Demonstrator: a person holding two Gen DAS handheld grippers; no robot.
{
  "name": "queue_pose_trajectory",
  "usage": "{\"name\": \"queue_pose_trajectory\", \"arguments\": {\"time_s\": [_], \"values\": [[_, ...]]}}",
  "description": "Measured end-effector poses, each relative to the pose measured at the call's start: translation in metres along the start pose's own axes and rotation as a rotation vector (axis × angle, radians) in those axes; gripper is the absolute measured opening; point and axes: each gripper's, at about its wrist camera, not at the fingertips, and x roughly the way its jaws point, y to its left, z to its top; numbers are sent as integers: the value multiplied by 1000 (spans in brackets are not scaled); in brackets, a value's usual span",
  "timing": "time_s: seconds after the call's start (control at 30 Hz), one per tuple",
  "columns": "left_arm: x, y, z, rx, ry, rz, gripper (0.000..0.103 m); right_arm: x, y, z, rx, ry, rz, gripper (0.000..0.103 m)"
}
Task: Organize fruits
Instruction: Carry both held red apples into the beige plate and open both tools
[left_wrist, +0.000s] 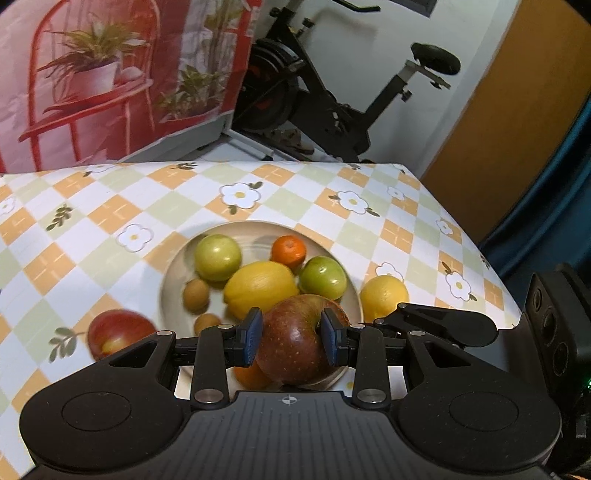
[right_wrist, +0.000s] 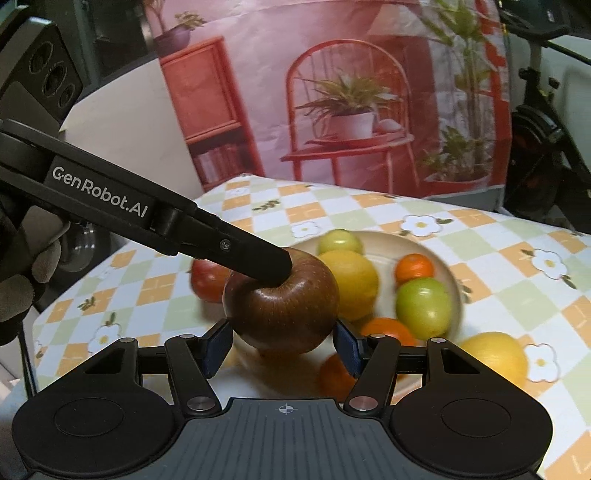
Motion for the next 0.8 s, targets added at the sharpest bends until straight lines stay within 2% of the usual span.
{"name": "queue_pose_trajectory", "arguments": {"time_s": [0.23, 0.47, 0.8], "values": [[17, 0, 9, 6, 35, -3, 37, 7, -14, -2, -5, 21, -32, 56], [19, 7, 20, -18, 17, 3, 37, 16, -19, 9, -32, 13, -43, 56], [25, 9, 20, -14, 33, 38, 37, 18, -16, 9, -52, 43, -43, 58]]}}
